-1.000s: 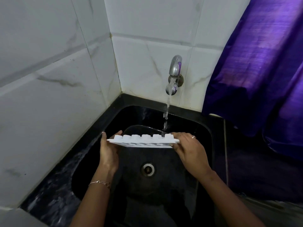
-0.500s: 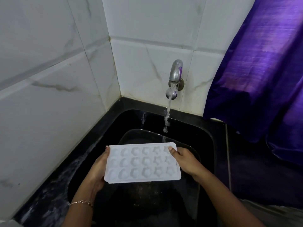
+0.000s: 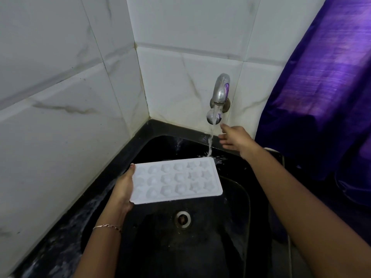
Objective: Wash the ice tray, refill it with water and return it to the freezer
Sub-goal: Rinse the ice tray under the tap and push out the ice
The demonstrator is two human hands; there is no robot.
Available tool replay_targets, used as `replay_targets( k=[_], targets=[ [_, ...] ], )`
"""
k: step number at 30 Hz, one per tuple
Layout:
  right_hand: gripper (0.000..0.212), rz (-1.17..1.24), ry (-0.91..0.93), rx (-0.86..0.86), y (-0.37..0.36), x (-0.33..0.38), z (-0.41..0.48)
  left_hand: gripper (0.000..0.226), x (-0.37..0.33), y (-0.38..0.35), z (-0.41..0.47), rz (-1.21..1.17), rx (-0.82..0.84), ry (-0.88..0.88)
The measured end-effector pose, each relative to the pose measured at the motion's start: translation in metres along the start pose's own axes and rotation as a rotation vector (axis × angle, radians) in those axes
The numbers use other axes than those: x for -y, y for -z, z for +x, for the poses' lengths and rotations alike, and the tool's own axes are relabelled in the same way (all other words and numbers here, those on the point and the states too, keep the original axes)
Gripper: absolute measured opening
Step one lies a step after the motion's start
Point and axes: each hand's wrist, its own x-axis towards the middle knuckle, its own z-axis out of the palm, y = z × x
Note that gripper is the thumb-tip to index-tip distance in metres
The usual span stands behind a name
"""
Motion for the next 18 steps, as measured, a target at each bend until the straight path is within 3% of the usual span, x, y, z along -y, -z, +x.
replay_targets(
  k=[6,18],
  targets=[
    [0.054,0.334,-0.106,0.146,-0.004,0.022,0.018,0.042,-0.007,-0.006,0.010,0.039,0.004,0.016],
    [0.040,0.399,-0.102,-0.008,-0.018,0.033,0.030,0.039,-0.012,-0.013,0.009,0.008,-0.013,-0.008]
  ],
)
